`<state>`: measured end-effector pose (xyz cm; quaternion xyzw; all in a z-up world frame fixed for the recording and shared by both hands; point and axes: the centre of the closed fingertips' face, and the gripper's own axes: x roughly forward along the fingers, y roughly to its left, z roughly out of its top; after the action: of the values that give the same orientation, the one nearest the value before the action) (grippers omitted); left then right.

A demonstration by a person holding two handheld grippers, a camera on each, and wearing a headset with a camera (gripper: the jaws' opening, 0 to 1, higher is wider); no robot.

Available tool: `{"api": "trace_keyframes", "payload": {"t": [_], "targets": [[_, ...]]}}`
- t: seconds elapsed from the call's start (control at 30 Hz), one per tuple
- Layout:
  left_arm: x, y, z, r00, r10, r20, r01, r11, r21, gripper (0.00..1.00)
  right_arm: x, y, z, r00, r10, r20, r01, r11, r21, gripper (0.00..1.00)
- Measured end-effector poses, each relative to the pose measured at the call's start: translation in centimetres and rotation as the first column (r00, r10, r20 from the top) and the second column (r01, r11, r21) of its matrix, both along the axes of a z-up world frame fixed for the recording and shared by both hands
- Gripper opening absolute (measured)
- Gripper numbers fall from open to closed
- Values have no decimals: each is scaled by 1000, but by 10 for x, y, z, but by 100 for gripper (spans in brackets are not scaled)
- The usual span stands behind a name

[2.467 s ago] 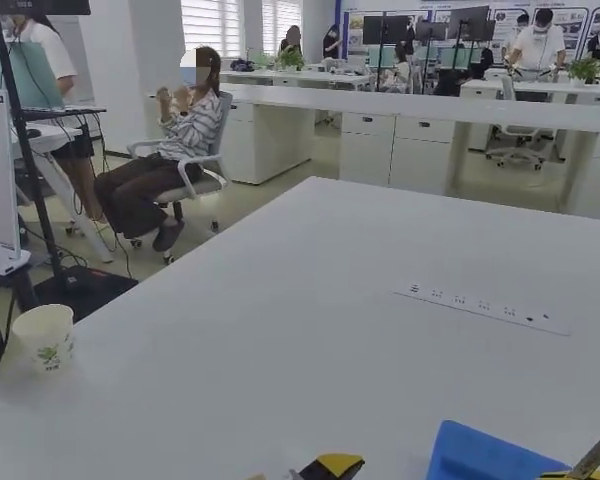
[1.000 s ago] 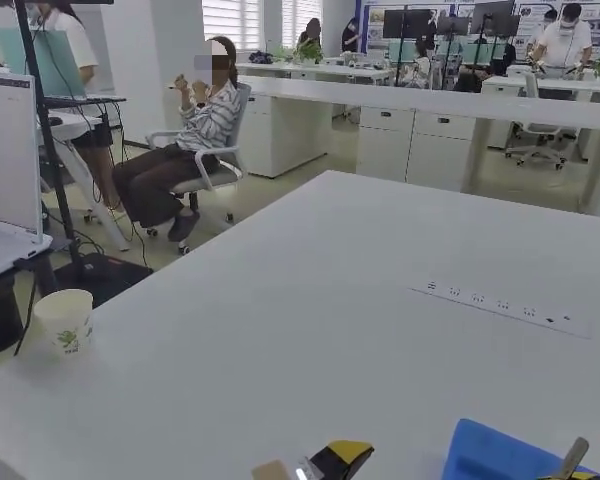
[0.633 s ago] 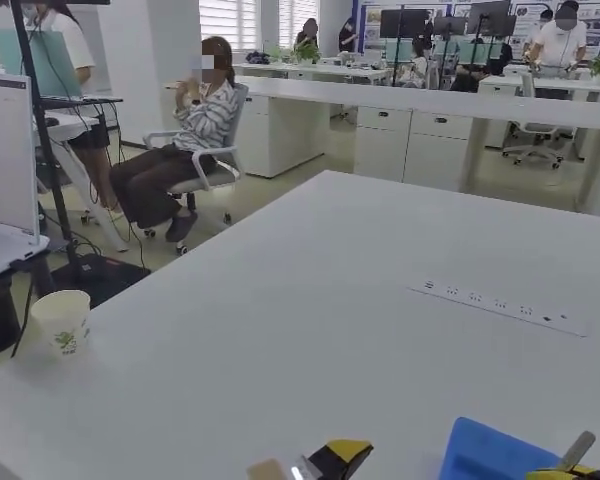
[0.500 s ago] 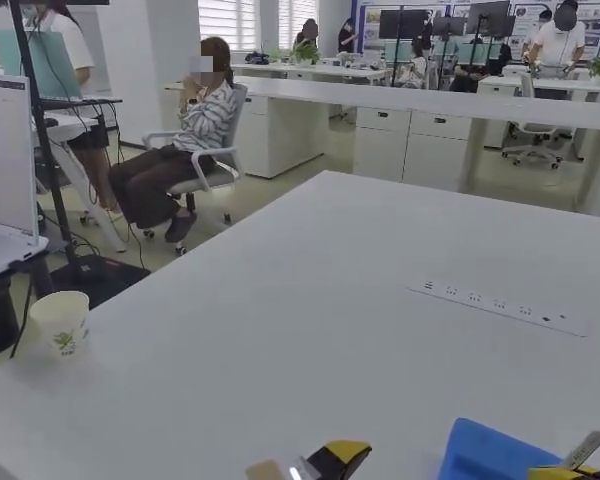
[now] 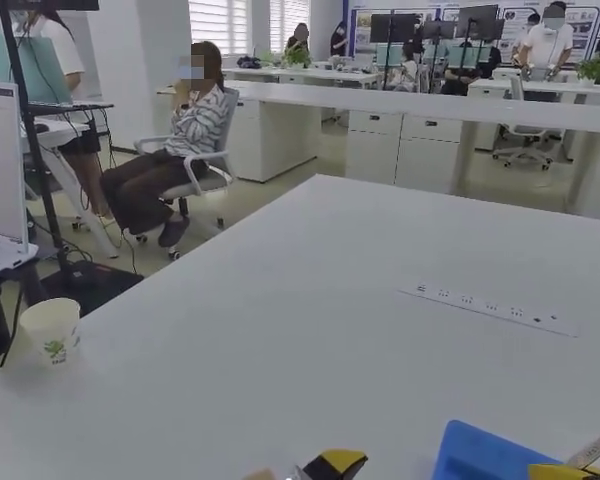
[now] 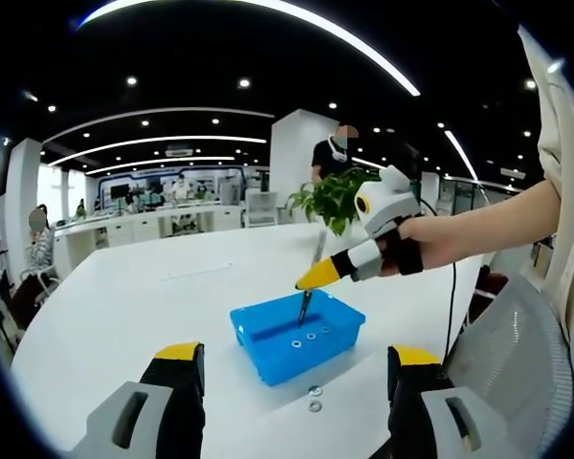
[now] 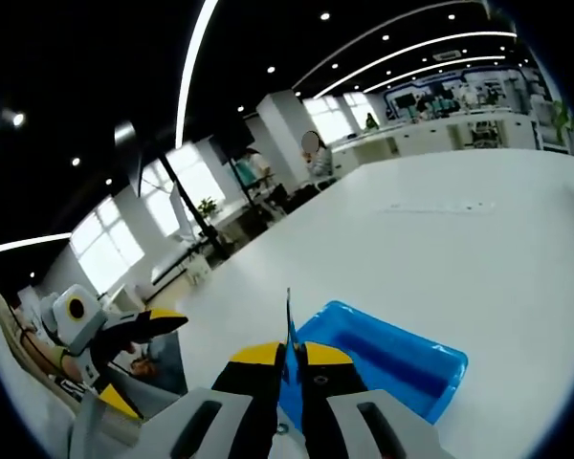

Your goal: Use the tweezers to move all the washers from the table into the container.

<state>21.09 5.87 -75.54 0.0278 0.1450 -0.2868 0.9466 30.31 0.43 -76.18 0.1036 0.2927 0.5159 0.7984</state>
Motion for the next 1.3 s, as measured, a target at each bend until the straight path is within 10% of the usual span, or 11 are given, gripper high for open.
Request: {"api": "trace_keyframes", "payload": {"t": [0.5, 1.3], "targets": [[0, 0, -2, 1000, -7, -10, 7, 1000, 8, 79, -33, 14, -12, 995, 87, -54, -87, 996, 12, 4], [-1, -1, -5, 1000, -9, -24, 9, 1000, 21, 79, -52, 26, -55, 976, 217, 18, -210, 958, -194, 4]]}}
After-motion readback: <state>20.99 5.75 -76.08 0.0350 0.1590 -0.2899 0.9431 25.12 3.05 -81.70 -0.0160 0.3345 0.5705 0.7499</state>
